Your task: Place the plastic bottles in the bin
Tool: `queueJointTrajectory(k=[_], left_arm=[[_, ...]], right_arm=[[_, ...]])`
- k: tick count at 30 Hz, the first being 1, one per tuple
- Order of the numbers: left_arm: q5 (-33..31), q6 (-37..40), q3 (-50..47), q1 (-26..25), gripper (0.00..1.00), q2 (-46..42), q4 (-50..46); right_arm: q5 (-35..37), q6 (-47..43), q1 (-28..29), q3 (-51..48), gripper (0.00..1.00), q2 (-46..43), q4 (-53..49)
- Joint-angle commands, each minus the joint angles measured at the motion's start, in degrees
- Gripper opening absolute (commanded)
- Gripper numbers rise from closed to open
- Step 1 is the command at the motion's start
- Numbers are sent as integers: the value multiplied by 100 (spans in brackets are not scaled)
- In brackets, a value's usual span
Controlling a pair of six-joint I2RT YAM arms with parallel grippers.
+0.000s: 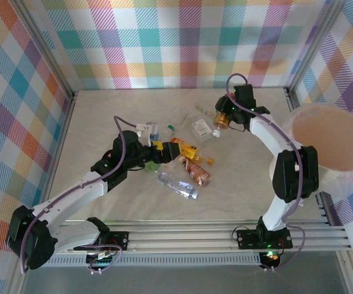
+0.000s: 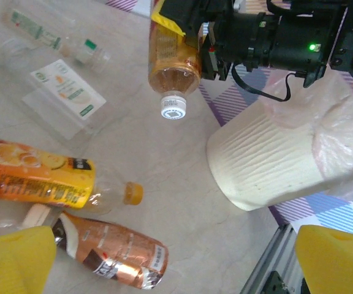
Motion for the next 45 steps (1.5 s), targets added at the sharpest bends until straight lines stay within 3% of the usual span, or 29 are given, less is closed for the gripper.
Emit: queueJointTrajectory(k=[1, 8, 14, 20, 27, 36, 40, 45], left_arm=[[304, -58, 294, -135, 100, 84, 465], [474, -48, 523, -383, 100, 305, 721], [466, -43, 777, -650, 100, 629, 904], [163, -168, 1041, -802, 100, 966, 913], [-262, -469, 1314, -809, 100, 1243, 624], [-460, -643, 1264, -826, 100, 1489, 1065], [-595, -649, 1293, -830, 100, 1532, 1039], [-692, -684, 1324, -831, 100, 1576, 886]], right_arm=[[-615, -566, 6, -17, 55, -546, 211], [-1385, -1384, 6, -429, 55, -1508, 463], [-1385, -2202, 2, -455, 56, -2447, -146], [-280, -2692, -11, -273, 58, -3255, -1047], [918, -3425, -232, -203, 58, -3915, -1352], [1929, -3496, -1577, 446, 56, -4036, -2116], [2278, -3629, -2387, 364, 56, -4032, -2038], [2623, -4020, -2979, -55, 56, -4028, -1415]])
